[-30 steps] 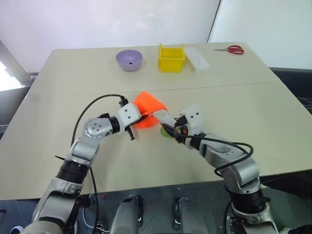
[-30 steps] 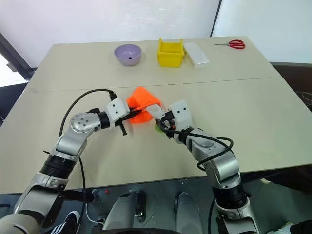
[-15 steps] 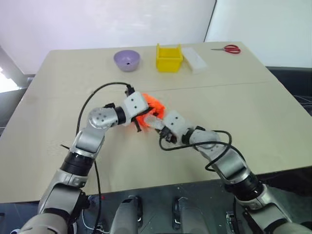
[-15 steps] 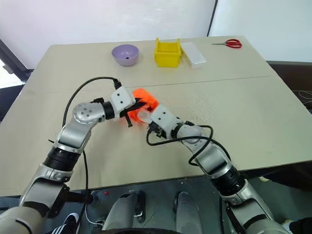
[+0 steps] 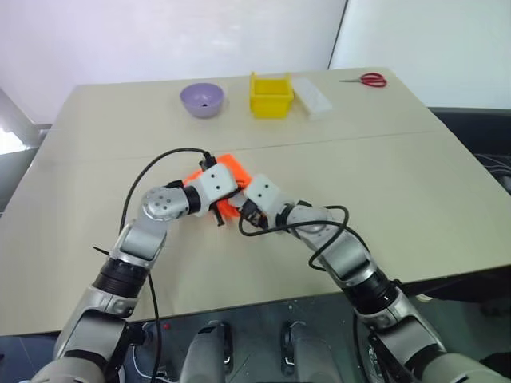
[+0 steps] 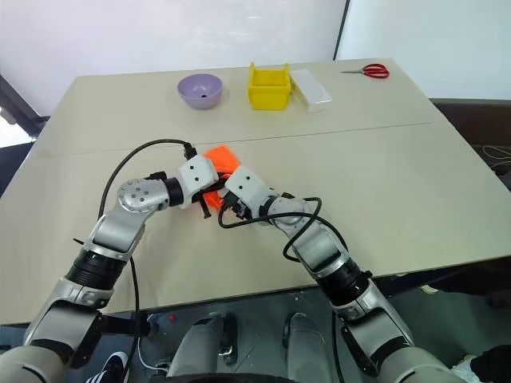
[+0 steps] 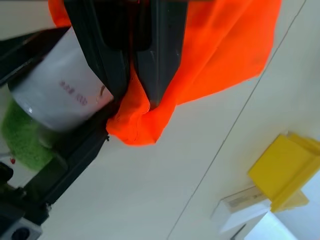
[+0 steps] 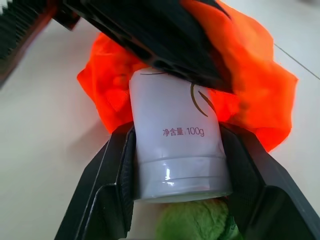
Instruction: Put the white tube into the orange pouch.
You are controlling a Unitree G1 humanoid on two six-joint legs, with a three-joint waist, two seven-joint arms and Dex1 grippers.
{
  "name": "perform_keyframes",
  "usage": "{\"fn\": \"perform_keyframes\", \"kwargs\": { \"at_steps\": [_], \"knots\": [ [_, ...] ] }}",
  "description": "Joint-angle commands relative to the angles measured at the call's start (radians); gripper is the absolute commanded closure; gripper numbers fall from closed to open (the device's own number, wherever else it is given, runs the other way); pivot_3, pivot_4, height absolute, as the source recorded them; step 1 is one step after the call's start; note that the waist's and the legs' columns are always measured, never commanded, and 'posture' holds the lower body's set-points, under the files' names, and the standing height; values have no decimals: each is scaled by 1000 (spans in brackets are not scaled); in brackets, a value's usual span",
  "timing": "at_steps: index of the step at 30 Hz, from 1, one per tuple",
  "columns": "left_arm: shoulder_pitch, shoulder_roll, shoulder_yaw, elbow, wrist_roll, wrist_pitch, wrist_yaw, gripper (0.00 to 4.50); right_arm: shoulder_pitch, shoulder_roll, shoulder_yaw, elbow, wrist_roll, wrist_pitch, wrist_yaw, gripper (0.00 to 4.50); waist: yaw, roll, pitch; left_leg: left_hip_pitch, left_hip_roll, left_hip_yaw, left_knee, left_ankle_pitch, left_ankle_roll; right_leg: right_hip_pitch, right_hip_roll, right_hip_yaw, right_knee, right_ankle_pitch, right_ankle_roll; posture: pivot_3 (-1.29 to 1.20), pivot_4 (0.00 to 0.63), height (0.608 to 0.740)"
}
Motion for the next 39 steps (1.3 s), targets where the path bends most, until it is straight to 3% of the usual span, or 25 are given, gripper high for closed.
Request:
{"fn": "perform_keyframes", "kwargs": {
  "at_steps": [1, 3, 8, 12, 16, 21, 31, 39],
  "knots": [
    [2, -1, 9, -33, -4, -6, 7, 4500, -39, 22, 29, 24, -32, 5, 6, 2660, -3, 0, 0, 0, 0, 0, 0, 0, 0, 0, 0, 0, 0, 0, 0, 0, 150, 740],
    [9, -1, 14, -46, -14, 14, 5, 4500, -51, 29, 20, 42, -49, 25, -8, 2660, -3, 0, 0, 1, 1, 0, 0, 0, 0, 0, 1, 0, 1, 0, 0, 0, 150, 740],
    [28, -4, 24, -79, -40, 53, 3, 4500, -33, 141, -162, 12, 61, 157, -50, 2660, 1, 0, 0, 1, 5, 0, 1, 1, -2, 0, 2, 0, 4, 0, -2, 0, 150, 740],
    [40, -3, 16, -84, -34, 37, 8, 4500, -13, 123, -102, -13, 61, 203, -11, 2660, 1, 0, 0, 1, 7, 0, 3, 1, -2, 0, 3, 0, 3, 1, -4, 0, 150, 740],
    [39, -7, 24, -85, -36, 43, 20, 4500, -18, 161, -151, -35, 100, 245, -29, 2660, 1, 0, 0, 0, 8, -1, 3, 0, -3, -1, 3, 0, 3, 1, -4, 0, 150, 740],
    [40, 2, 35, -103, -47, 68, 20, 4500, 24, 61, -105, -75, 78, 241, 1, 2660, 5, 0, 0, -1, 8, -1, 3, 0, -2, -2, 3, 0, 2, 1, -4, 0, 150, 740],
    [49, -15, 22, -122, -54, 83, 28, 4500, -19, 191, -194, 9, 86, 229, -129, 2660, 1, 1, 0, -1, 10, 0, 2, 0, -2, -2, 4, 0, 0, 1, -4, 0, 150, 740],
    [55, -21, 20, -122, -53, 80, 33, 4500, -68, 239, -136, 127, 70, 147, -131, 2660, -1, 1, 0, -1, 10, 0, 1, 0, -2, -2, 4, 0, -2, 1, -4, 0, 150, 740]
  ]
}}
